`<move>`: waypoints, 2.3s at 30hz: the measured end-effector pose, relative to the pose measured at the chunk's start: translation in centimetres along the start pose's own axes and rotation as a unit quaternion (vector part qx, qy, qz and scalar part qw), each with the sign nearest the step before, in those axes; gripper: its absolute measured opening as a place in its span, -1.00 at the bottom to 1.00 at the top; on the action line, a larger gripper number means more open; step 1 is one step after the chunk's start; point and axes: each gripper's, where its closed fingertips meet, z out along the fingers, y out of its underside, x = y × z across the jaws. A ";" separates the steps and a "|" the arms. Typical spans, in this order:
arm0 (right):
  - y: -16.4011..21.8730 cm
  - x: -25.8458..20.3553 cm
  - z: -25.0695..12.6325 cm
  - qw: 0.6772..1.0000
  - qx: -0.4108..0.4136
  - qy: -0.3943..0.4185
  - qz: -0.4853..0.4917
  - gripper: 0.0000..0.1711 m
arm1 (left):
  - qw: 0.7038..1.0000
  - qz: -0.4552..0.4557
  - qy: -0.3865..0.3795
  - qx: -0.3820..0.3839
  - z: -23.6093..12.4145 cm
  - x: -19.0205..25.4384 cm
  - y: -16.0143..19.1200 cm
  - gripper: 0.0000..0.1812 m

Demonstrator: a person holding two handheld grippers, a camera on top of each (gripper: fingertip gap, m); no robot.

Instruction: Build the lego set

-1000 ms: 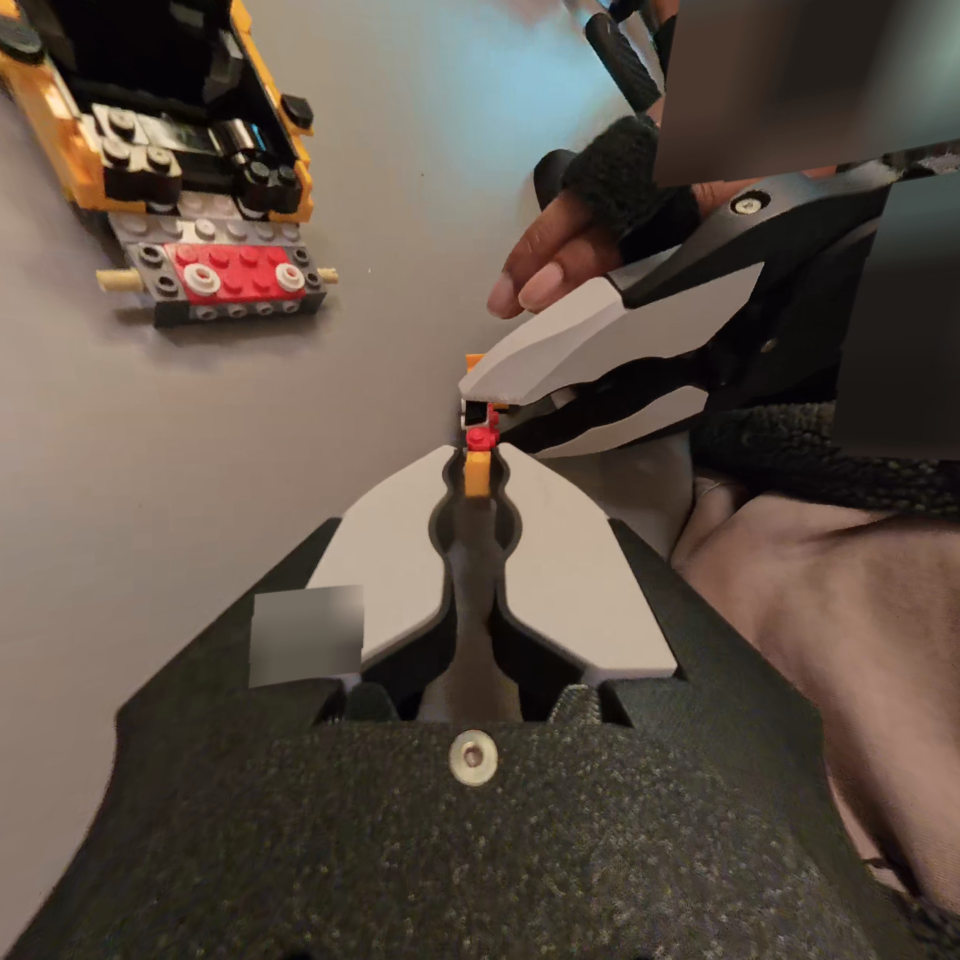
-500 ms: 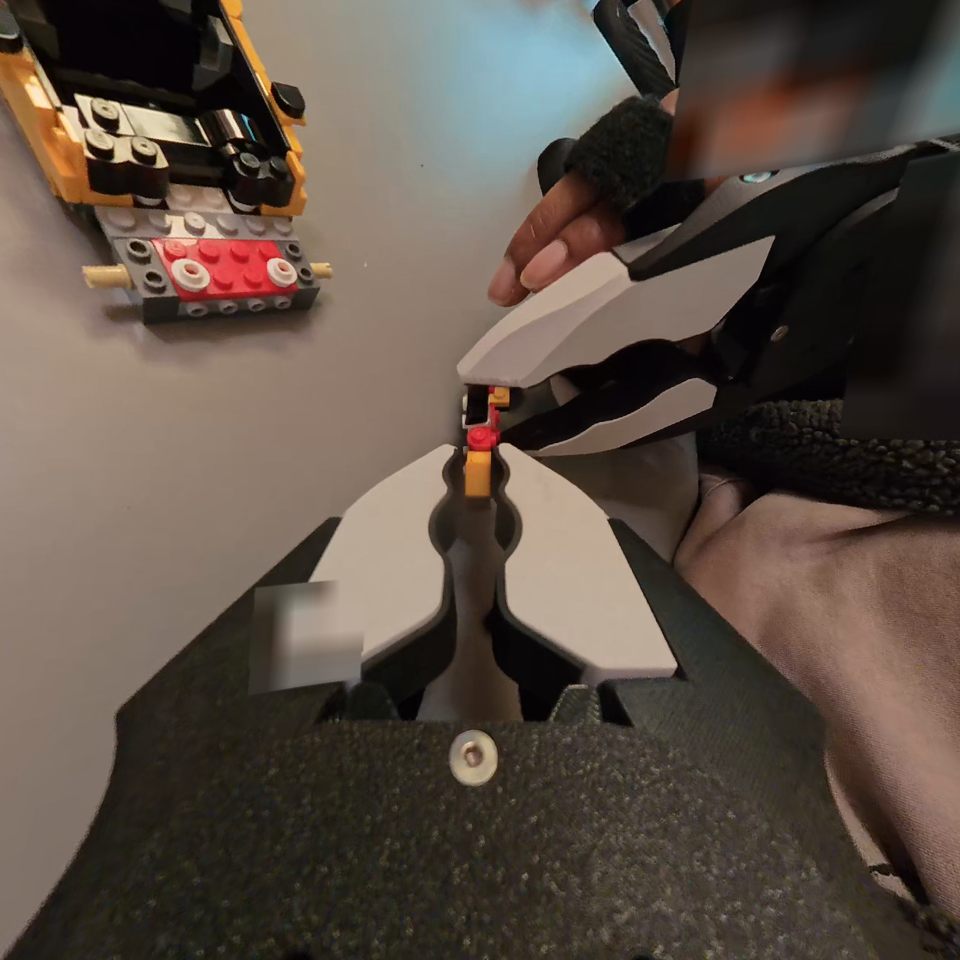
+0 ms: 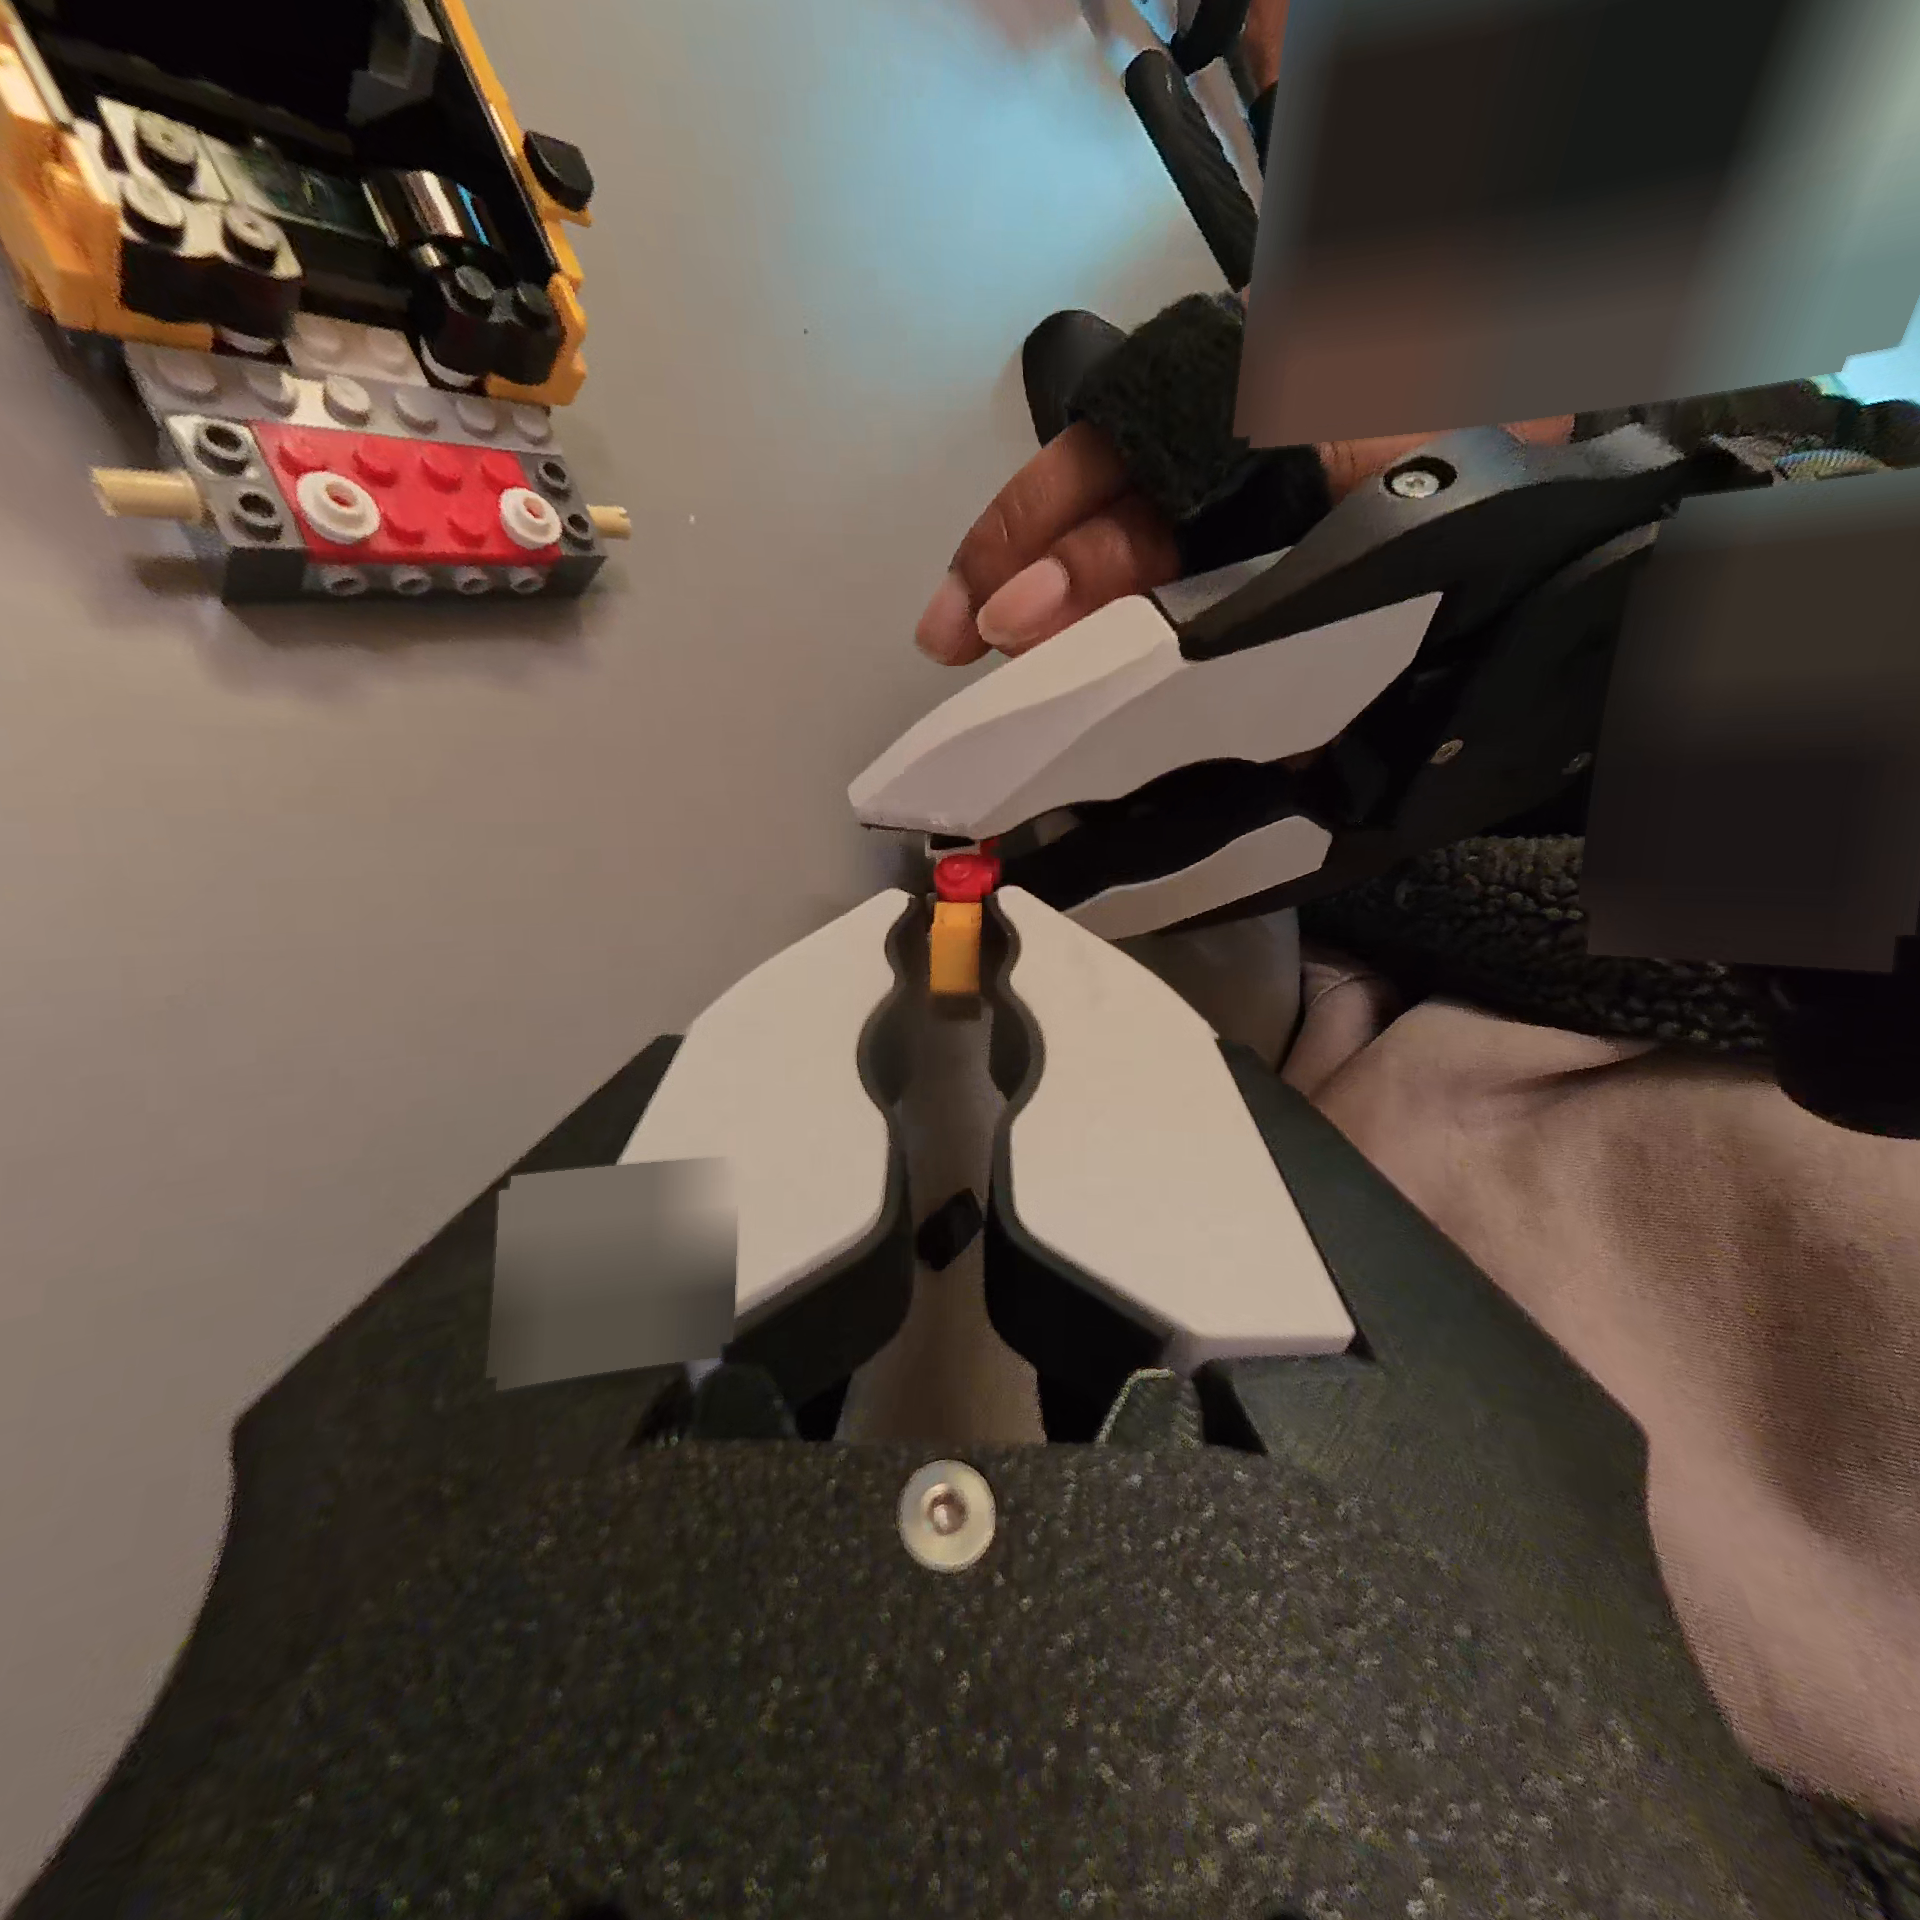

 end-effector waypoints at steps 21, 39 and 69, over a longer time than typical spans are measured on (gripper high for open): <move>-0.4 -0.6 -1.0 0.998 0.022 -0.041 0.049 -0.67 | 0.999 -0.012 0.033 0.003 0.0 1.0 -0.1 -0.90; -1.3 0.8 -2.5 0.997 0.062 0.001 0.045 -0.66 | 0.997 0.040 0.042 0.047 -0.9 2.2 -1.5 -0.90; -0.5 1.2 -8.7 0.917 0.273 -0.069 0.283 -0.74 | 0.898 0.413 -0.099 0.118 -1.3 4.5 -2.9 -0.89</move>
